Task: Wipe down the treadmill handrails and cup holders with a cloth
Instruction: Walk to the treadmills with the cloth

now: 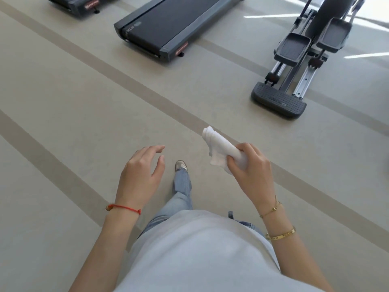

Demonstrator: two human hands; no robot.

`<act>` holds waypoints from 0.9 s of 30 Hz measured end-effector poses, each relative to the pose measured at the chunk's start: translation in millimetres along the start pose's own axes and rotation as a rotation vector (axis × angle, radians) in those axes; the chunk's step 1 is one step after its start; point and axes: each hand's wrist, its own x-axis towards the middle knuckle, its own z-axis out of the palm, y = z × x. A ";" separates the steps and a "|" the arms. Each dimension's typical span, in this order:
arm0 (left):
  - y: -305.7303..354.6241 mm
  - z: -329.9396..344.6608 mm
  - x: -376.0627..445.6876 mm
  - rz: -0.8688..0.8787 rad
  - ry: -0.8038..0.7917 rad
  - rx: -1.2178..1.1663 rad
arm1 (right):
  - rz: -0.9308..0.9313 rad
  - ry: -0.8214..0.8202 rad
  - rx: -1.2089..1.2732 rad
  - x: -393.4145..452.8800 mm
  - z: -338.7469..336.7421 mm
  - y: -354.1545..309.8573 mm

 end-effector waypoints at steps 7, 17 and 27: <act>-19.6 6.0 174.0 0.036 0.008 0.010 | 0.034 0.024 -0.006 158.2 40.4 9.0; -29.1 10.0 392.0 0.114 -0.052 0.010 | 0.064 0.101 -0.035 352.3 76.7 9.5; -19.8 63.5 565.0 0.147 -0.109 0.011 | 0.129 0.124 -0.052 512.4 98.6 68.2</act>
